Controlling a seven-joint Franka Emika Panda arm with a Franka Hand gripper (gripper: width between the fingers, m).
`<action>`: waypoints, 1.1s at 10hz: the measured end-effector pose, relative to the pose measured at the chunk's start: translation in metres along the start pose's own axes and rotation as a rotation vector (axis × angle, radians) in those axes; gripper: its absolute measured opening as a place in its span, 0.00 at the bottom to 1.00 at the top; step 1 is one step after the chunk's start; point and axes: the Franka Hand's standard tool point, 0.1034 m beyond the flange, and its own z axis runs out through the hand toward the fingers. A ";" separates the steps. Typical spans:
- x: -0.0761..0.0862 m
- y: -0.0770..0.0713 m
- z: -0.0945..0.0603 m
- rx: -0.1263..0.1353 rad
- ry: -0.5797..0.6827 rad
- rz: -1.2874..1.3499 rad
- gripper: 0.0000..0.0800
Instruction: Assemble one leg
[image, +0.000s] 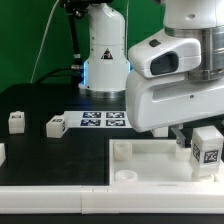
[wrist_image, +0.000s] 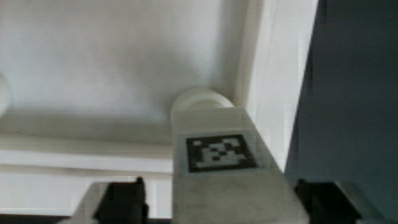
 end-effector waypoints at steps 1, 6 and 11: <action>0.000 0.000 0.000 0.000 0.000 0.001 0.36; 0.000 0.001 0.001 0.005 0.010 0.197 0.36; 0.001 -0.002 0.001 -0.009 0.024 0.892 0.36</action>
Offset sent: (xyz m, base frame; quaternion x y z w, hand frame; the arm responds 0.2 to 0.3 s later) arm 0.0000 0.0000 0.0000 0.0000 0.0000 0.0799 0.9968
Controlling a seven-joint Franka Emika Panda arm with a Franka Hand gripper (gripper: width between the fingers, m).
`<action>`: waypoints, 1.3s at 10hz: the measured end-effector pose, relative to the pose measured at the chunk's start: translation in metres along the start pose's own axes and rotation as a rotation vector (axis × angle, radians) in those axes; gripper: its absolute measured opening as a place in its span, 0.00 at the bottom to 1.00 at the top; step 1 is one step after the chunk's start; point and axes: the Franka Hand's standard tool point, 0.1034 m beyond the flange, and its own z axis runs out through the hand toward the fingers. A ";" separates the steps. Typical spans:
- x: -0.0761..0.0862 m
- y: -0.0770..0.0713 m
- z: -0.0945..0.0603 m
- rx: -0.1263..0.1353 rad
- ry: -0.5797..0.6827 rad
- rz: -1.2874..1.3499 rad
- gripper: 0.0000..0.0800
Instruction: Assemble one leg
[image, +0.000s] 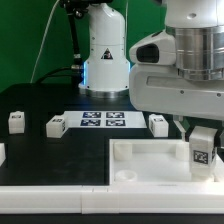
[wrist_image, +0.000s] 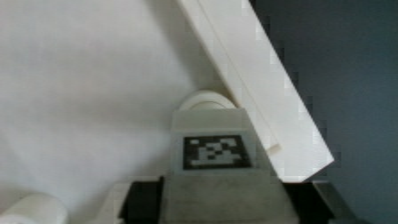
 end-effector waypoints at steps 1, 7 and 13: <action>0.000 0.000 0.000 -0.002 0.003 0.098 0.36; -0.002 -0.002 0.001 -0.001 0.000 0.512 0.43; -0.002 -0.002 0.003 -0.001 0.004 0.051 0.81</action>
Offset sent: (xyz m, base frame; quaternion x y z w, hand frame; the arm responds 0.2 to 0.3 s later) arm 0.0012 0.0058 -0.0115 -0.0077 0.0258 0.1717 0.9848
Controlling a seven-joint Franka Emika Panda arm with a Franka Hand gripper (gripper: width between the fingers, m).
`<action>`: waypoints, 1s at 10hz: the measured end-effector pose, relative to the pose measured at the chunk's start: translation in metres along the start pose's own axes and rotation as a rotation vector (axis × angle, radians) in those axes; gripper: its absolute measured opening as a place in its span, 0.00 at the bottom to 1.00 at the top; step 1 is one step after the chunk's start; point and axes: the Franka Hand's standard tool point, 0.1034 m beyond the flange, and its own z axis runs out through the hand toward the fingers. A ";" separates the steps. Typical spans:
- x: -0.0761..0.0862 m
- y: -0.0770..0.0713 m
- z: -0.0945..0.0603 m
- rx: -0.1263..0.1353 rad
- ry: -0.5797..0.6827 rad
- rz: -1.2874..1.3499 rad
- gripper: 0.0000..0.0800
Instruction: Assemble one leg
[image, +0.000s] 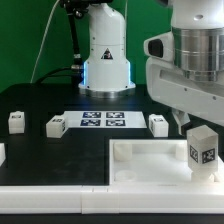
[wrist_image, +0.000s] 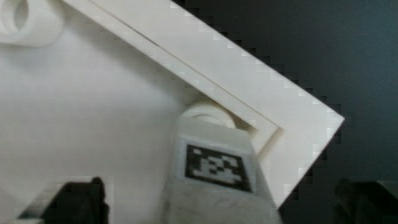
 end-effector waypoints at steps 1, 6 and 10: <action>0.000 0.000 -0.001 -0.008 0.004 -0.135 0.81; 0.001 0.000 -0.002 -0.022 0.010 -0.661 0.81; 0.003 0.002 -0.001 -0.024 0.010 -0.830 0.69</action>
Offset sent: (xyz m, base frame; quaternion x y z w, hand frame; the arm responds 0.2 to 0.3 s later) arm -0.0001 0.0069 0.0048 -0.0041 -0.0009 -0.2860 0.9582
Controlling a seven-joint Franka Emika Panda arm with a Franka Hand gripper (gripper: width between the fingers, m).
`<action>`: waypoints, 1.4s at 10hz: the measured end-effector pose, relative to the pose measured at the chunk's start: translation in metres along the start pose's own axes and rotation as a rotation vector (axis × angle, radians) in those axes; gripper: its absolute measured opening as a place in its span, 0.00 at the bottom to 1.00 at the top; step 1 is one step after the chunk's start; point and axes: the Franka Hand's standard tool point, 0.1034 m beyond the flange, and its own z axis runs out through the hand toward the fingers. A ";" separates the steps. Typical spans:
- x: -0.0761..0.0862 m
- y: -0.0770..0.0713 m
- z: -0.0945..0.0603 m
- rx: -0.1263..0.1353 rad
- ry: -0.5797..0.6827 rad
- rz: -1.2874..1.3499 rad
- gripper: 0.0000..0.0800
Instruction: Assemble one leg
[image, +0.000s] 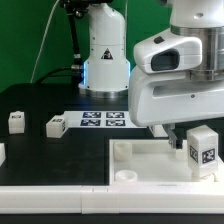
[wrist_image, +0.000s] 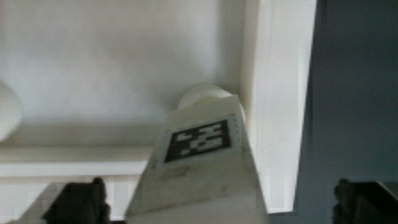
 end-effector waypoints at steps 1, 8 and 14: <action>0.000 0.000 0.000 0.000 0.000 0.000 0.69; 0.000 -0.001 0.000 -0.004 0.001 0.343 0.36; 0.000 0.000 0.001 -0.009 0.001 0.997 0.36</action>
Offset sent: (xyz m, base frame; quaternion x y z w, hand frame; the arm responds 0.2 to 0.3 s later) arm 0.0000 0.0000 0.0000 0.0000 0.0000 0.0799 0.9968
